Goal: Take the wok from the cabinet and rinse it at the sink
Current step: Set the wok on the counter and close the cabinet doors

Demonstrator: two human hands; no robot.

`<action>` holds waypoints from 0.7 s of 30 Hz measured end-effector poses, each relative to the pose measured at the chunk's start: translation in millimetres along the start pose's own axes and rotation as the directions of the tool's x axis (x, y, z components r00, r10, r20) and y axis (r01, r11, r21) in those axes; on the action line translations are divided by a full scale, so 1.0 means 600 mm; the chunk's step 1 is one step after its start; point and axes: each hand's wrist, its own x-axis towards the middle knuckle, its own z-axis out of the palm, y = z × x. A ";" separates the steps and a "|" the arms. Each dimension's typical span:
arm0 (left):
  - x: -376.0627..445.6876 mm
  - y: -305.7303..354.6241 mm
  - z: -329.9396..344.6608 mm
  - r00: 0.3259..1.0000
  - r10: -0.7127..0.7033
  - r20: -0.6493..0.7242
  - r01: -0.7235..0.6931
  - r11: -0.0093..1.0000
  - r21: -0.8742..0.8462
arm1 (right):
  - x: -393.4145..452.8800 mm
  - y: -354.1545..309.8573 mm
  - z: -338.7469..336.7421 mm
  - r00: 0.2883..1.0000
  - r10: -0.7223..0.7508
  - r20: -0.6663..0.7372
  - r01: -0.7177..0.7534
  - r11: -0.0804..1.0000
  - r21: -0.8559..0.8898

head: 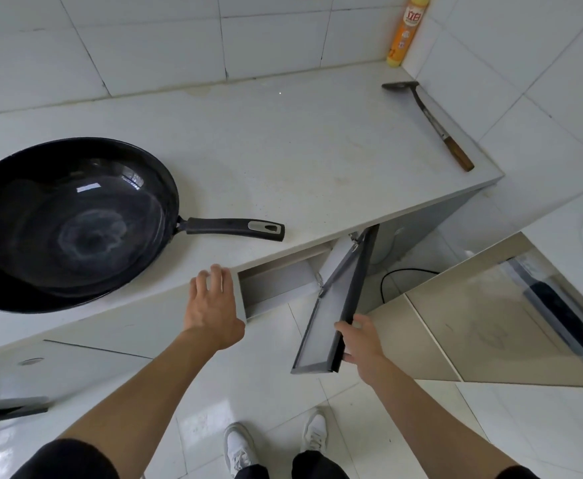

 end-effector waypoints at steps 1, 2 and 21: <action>-0.001 0.000 0.001 1.000 0.003 0.000 -0.003 1.000 -0.002 | -0.003 -0.007 0.009 0.999 0.017 0.029 -0.018 0.999 0.042; -0.002 -0.001 0.001 1.000 0.005 -0.002 -0.006 1.000 -0.007 | -0.005 -0.013 0.017 0.998 0.025 0.053 -0.030 0.995 0.095; 0.005 -0.033 -0.017 0.998 0.055 -0.025 -0.058 0.987 -0.148 | 0.023 -0.094 0.140 0.945 0.066 0.320 -0.231 0.827 0.512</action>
